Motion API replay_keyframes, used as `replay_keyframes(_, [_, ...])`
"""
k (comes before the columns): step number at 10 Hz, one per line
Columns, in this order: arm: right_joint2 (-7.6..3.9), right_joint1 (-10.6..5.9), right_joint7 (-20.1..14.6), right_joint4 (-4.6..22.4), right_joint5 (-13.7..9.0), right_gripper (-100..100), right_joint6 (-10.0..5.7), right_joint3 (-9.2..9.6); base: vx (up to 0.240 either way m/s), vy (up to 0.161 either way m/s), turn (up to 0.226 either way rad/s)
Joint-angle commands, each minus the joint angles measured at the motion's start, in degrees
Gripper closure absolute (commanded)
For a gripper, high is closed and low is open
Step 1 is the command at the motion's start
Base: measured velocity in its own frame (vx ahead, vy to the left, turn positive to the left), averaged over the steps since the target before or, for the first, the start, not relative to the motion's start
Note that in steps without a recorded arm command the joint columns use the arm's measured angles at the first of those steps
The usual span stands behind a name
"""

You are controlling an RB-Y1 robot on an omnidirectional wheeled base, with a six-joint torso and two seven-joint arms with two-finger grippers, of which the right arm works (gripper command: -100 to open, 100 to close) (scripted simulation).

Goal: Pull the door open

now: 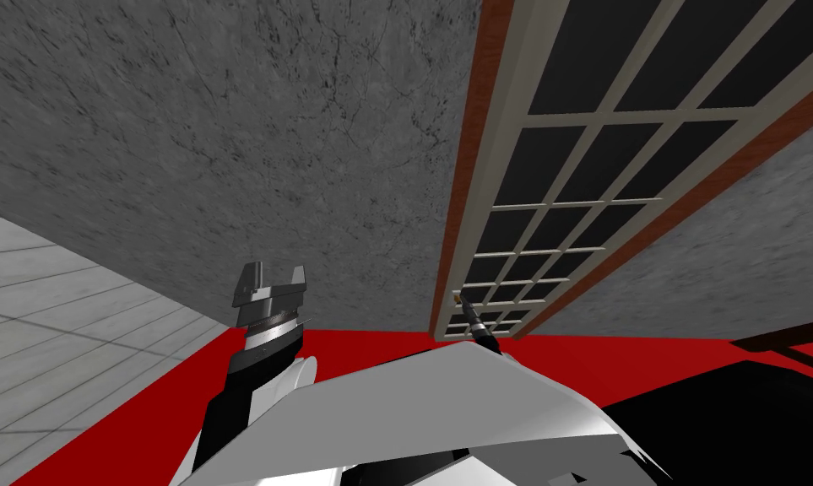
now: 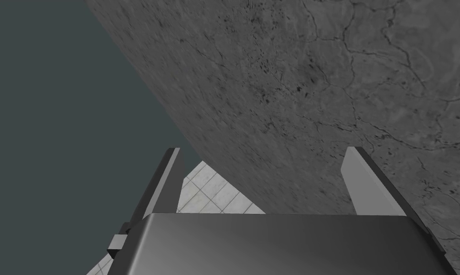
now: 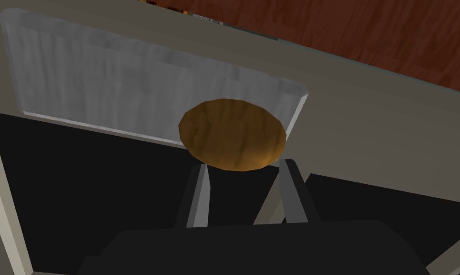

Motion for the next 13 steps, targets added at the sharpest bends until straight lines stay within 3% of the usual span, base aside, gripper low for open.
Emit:
replay_keyframes(1, [0.74,-0.09,-2.14,-0.26,-0.14,100,0.12,0.88,-0.037,-0.016,0.032])
replay_keyframes(13, [0.76,-1.74,-18.81,0.05,-5.59,100,1.58,3.77,-0.035,-0.016,0.043])
